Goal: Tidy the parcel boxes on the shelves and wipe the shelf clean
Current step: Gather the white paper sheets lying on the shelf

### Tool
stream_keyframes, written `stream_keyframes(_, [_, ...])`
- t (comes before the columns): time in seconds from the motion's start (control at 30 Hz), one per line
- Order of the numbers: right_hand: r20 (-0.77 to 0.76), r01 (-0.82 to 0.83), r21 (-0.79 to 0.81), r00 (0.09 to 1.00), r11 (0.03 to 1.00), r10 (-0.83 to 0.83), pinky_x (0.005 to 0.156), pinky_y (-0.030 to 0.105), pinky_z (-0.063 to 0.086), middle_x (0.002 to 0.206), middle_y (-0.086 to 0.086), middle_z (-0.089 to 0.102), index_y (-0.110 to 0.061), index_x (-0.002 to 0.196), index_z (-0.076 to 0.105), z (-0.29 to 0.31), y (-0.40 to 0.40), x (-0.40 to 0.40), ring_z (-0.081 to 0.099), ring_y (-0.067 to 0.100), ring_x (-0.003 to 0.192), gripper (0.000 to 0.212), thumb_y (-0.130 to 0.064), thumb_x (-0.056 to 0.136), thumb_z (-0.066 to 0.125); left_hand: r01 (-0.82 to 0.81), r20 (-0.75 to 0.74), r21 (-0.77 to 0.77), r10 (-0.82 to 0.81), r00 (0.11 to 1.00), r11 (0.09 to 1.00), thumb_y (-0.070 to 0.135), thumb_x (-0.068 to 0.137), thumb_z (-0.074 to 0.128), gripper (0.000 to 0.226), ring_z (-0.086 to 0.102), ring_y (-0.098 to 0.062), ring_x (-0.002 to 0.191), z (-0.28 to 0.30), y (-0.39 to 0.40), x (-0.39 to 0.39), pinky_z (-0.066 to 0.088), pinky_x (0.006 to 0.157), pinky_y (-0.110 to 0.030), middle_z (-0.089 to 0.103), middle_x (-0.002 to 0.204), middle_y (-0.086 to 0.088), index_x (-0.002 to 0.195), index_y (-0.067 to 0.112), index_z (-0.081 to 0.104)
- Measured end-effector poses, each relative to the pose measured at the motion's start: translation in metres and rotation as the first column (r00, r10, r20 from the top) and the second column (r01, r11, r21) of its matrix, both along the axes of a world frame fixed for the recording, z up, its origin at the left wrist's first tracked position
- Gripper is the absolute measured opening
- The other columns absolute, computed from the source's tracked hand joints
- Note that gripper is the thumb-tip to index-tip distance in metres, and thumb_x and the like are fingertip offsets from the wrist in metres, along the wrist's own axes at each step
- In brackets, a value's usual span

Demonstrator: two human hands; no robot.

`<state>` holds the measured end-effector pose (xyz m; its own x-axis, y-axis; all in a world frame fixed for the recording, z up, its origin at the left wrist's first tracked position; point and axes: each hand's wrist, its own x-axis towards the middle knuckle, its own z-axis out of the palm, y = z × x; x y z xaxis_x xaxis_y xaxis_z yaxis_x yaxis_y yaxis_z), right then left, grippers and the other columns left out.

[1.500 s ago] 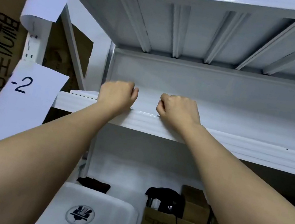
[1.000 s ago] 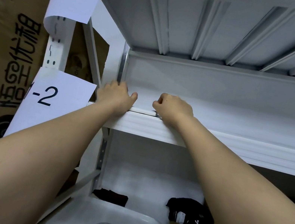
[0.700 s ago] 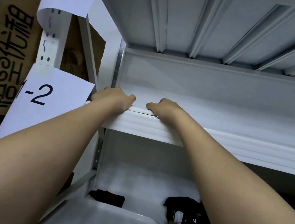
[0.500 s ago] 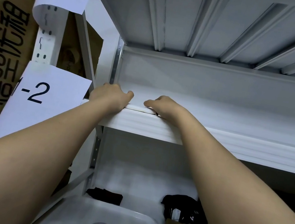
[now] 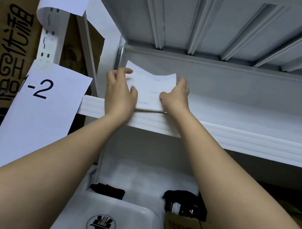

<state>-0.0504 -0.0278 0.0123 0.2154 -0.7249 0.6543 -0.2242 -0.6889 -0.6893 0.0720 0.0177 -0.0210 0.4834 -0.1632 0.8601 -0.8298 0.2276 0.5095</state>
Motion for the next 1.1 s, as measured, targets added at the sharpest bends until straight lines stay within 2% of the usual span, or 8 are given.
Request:
stream_keyframes(0.23, [0.326,-0.111,0.04,0.941,0.993,0.092,0.101,0.041,0.045,0.144,0.006,0.041,-0.022,0.149,0.011,-0.021,0.016,-0.039,0.052,0.026,0.121,0.076,-0.018,0.088,0.057,0.246,-0.22,-0.238,-0.299,0.929,0.94,0.01,0.09,0.055,0.048,0.043,-0.01,0.114,-0.009,0.015,-0.035,0.034,0.091,-0.016,0.038,0.137,-0.005,0.134,0.011,0.036])
stream_keyframes(0.4, [0.502,-0.192,-0.003,0.848,0.981,0.167,0.101,0.036,0.047,0.131,-0.004,0.054,-0.016,0.14,0.037,-0.042,0.032,-0.065,0.057,0.015,0.114,0.053,-0.02,0.091,0.058,0.431,-0.367,-0.377,-0.559,0.744,0.82,0.018,0.093,0.055,0.044,0.05,-0.001,0.097,-0.021,0.03,-0.058,0.039,0.077,-0.011,0.044,0.129,0.0,0.132,0.016,0.035])
stream_keyframes(0.57, [0.524,-0.211,-0.095,0.82,0.973,0.229,0.085,0.026,0.054,0.111,0.0,0.067,-0.008,0.114,0.057,-0.071,0.04,-0.083,0.065,0.012,0.1,0.023,-0.02,0.095,0.055,0.619,-0.422,-0.386,-0.728,0.541,0.684,0.03,0.096,0.053,0.04,0.06,-0.008,0.1,-0.045,0.042,-0.07,0.05,0.087,-0.025,0.058,0.113,0.004,0.131,0.016,0.04])
stream_keyframes(0.63, [0.542,-0.223,-0.123,0.801,0.967,0.254,0.075,0.019,0.051,0.103,-0.001,0.065,-0.009,0.107,0.056,-0.088,0.041,-0.086,0.062,0.008,0.091,0.015,-0.02,0.099,0.05,0.674,-0.407,-0.317,-0.737,0.54,0.668,0.038,0.095,0.05,0.041,0.064,-0.012,0.103,-0.058,0.043,-0.07,0.052,0.09,-0.032,0.064,0.113,0.001,0.128,0.014,0.048])
stream_keyframes(0.77, [0.586,-0.237,-0.123,0.767,0.964,0.263,0.069,0.012,0.045,0.091,-0.007,0.059,-0.008,0.102,0.051,-0.125,0.041,-0.088,0.057,-0.005,0.078,0.015,-0.018,0.103,0.04,0.68,-0.333,-0.273,-0.73,0.596,0.68,0.029,0.1,0.045,0.02,0.066,-0.005,0.099,-0.09,0.048,-0.081,0.053,0.081,-0.019,0.068,0.108,0.009,0.112,0.02,0.059])
stream_keyframes(0.83, [0.599,-0.204,-0.121,0.765,0.972,0.235,0.069,0.009,0.045,0.091,-0.009,0.058,-0.008,0.104,0.051,-0.143,0.041,-0.088,0.056,-0.01,0.076,0.016,-0.016,0.103,0.038,0.655,-0.312,-0.278,-0.711,0.631,0.703,0.026,0.101,0.045,0.016,0.066,-0.007,0.099,-0.106,0.049,-0.086,0.053,0.084,-0.021,0.068,0.106,0.007,0.104,0.022,0.061])
stream_keyframes(0.93, [0.612,-0.178,-0.086,0.767,0.98,0.193,0.073,0.012,0.045,0.091,-0.011,0.058,-0.01,0.107,0.05,-0.174,0.039,-0.086,0.055,-0.011,0.078,0.015,-0.016,0.103,0.037,0.584,-0.336,-0.271,-0.644,0.687,0.765,0.025,0.1,0.047,0.017,0.062,-0.01,0.09,-0.134,0.047,-0.088,0.05,0.081,-0.027,0.065,0.095,0.001,0.09,0.019,0.059])
stream_keyframes(1.1, [0.574,-0.173,-0.018,0.804,0.985,0.152,0.071,0.019,0.044,0.08,-0.029,0.061,-0.015,0.11,0.048,-0.22,0.037,-0.084,0.053,-0.01,0.074,0.014,-0.018,0.104,0.036,0.539,-0.399,-0.236,-0.587,0.705,0.808,0.028,0.1,0.045,0.021,0.06,0.003,0.077,-0.18,0.043,-0.093,0.049,0.068,-0.013,0.063,0.087,0.005,0.089,0.015,0.056])
